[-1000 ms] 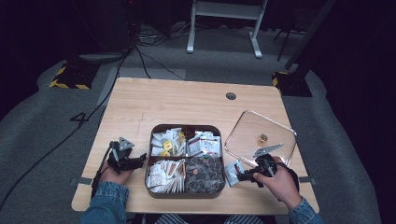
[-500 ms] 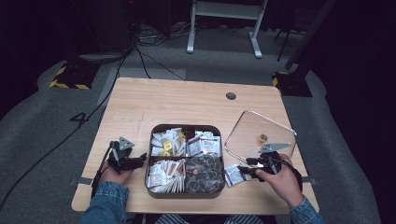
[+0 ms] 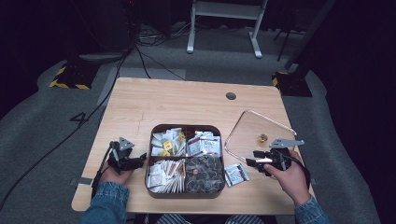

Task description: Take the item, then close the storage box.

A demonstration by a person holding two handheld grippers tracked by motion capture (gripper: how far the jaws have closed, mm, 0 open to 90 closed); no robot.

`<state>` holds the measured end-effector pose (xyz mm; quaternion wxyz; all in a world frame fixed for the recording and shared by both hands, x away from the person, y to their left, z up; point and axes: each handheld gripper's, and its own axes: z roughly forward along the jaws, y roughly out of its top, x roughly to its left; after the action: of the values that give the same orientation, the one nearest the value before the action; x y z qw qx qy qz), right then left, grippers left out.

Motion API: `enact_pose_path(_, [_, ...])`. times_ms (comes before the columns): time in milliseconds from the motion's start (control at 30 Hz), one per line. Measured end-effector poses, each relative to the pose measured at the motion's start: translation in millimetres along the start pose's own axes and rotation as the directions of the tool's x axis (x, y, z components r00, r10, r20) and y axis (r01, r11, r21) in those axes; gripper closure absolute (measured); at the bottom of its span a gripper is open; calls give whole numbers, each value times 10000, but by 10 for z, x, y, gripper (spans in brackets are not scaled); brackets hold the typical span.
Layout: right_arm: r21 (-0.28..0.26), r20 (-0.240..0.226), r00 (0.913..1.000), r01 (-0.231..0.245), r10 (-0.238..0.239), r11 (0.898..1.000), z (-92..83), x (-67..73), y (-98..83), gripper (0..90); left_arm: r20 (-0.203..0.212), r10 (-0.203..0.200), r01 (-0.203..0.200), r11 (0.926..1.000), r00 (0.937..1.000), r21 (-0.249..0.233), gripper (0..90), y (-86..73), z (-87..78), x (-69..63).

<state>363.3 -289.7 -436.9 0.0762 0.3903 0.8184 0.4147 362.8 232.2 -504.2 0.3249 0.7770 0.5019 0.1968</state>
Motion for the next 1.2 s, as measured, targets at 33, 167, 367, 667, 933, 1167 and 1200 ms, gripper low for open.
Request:
enact_pose_path(33, [-29,40,10000,14,-14,10000,-11,-6,2,436,0,0,0,10000,10000,0,256,0,0,0])
enact_pose_path(167, [-183,143,9999,20,-18,9998,-58,-28,26,436,1,3,-3,10000,10000,1,255,0,0,0])
enact_pose_path(367, [-582,370,9993,55,-34,9983,-132,-66,99,435,18,24,-24,10000,10000,7,256,0,-1,0])
enact_pose_path(667, [-1263,766,9970,155,-58,9919,-182,-244,210,426,92,48,-48,10000,9999,22,256,6,3,5])
enact_pose_path(933, [-1585,1584,9873,394,-139,9866,-100,-484,305,426,113,93,-93,10000,9999,13,257,-5,-5,1])
enact_pose_path(1167, [-1220,2126,9771,307,-41,9921,62,-738,251,406,85,77,-77,10000,9999,3,257,-9,-8,-5])
enact_pose_path(1200, [-1163,2188,9758,303,-42,9928,82,-777,232,406,76,74,-74,10000,9999,2,256,-10,-9,-5])
